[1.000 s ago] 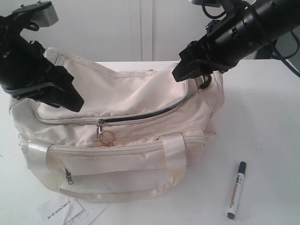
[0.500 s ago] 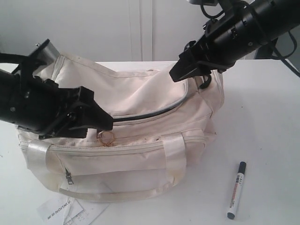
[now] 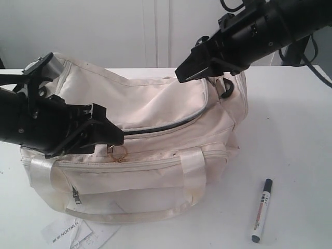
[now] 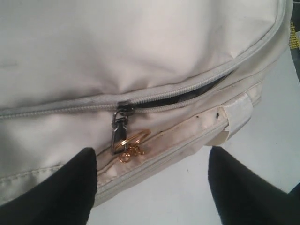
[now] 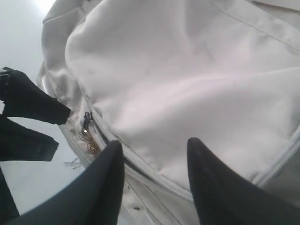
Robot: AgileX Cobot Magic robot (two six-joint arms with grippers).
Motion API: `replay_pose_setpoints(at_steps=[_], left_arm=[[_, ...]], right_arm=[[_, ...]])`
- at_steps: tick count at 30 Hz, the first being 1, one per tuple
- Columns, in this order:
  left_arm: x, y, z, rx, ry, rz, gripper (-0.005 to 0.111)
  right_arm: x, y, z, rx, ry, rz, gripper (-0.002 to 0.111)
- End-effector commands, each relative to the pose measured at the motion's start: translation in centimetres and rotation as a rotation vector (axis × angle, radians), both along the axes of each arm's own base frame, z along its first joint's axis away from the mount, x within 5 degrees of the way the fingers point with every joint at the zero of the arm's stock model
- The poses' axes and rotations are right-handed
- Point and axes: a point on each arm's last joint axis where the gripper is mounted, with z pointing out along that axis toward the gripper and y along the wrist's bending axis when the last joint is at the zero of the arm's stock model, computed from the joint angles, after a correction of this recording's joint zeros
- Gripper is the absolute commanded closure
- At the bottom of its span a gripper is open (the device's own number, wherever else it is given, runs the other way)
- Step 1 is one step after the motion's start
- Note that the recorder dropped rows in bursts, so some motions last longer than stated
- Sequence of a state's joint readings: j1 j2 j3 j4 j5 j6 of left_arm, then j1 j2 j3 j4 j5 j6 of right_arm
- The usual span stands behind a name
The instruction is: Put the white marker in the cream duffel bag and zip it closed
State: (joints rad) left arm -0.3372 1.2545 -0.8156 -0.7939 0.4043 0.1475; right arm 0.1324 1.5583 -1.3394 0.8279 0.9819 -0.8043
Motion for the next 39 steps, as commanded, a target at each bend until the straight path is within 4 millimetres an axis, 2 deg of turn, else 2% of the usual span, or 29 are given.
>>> replay_pose_setpoints(at_steps=[1, 5, 11, 17, 24, 28, 34, 39], left_arm=[[-0.2, -0.3, -0.2, -0.023, 0.025, -0.008, 0.036], [0.1, -0.7, -1.0, -0.02, 0.058, -0.013, 0.037], [-0.2, -2.3, -1.3, -0.035, 0.051, -0.066, 0.037], [0.3, -2.5, -1.9, -0.022, 0.054, -0.045, 0.037], [-0.3, -2.1, -0.1, 0.024, -0.054, -0.119, 0.037], [-0.6, -1.7, 0.3, 0.074, -0.098, -0.146, 0.037], [-0.5, -1.1, -0.8, 0.185, -0.049, -0.144, 0.037], [0.7, -1.8, -2.0, 0.122, 0.003, -0.078, 0.037]], right_arm=[[-0.1, 0.3, -0.1, 0.016, -0.024, 0.05, 0.066], [-0.1, 0.3, 0.0, 0.014, -0.031, 0.056, 0.066], [-0.1, 0.3, 0.0, 0.019, -0.029, 0.057, 0.066], [-0.3, 0.4, -0.1, 0.019, -0.018, 0.073, 0.066], [-0.3, 0.4, -0.1, 0.018, -0.017, 0.081, 0.066], [-0.3, 0.4, -0.1, 0.018, -0.017, 0.081, 0.066], [-0.3, 0.4, -0.1, 0.017, -0.02, 0.081, 0.066], [-0.3, 0.4, -0.1, 0.017, -0.02, 0.081, 0.066]])
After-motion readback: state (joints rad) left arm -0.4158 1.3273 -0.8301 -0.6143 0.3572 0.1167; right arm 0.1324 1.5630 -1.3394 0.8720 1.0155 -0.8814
